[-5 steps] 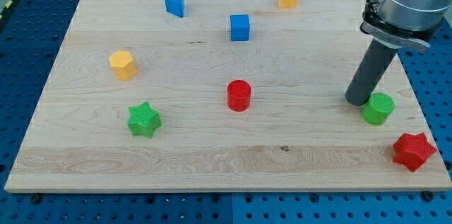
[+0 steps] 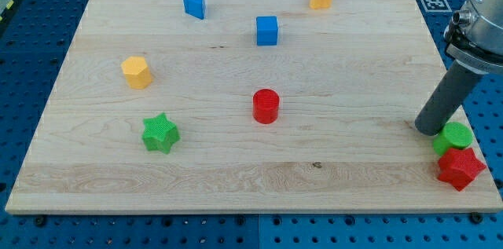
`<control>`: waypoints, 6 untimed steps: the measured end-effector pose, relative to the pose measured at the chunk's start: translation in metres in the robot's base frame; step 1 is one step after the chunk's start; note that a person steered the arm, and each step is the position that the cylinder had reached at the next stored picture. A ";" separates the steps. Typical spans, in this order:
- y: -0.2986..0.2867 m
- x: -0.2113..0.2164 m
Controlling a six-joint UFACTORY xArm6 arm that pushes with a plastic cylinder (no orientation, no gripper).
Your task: Move your arm to the left of the red circle
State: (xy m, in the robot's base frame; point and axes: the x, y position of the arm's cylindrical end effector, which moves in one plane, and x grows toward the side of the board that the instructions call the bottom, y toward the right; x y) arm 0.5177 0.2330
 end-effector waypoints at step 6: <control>-0.285 -0.024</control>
